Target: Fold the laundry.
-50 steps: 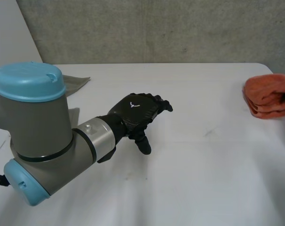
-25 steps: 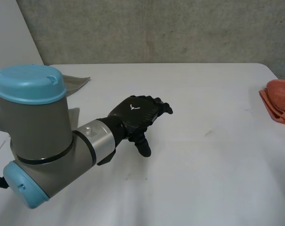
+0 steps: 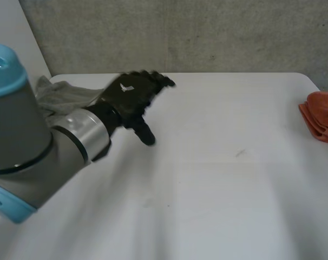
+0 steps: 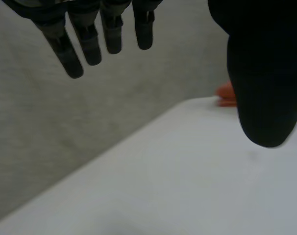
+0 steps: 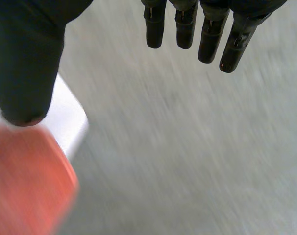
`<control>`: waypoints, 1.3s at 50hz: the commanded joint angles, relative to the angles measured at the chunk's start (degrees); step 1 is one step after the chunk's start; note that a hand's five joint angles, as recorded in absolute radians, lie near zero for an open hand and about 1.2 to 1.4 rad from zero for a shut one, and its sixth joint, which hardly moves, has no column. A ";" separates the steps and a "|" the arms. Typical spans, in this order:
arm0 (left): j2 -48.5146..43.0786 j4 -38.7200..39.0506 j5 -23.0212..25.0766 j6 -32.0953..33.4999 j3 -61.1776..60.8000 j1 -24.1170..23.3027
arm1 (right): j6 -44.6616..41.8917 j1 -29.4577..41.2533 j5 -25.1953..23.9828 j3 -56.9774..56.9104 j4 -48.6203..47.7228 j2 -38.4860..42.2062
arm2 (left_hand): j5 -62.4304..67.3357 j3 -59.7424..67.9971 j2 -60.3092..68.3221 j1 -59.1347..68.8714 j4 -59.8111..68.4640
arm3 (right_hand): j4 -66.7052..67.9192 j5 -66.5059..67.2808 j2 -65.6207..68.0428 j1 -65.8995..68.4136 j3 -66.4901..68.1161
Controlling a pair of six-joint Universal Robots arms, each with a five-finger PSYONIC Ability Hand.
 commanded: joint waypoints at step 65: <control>-10.82 11.21 -6.65 3.88 -4.70 0.11 | 18.02 13.26 -16.70 65.59 -16.10 -33.91 | -1.80 -2.23 -1.85 -1.82 -1.77 | -3.15 -3.05 -2.45 -1.17 -1.81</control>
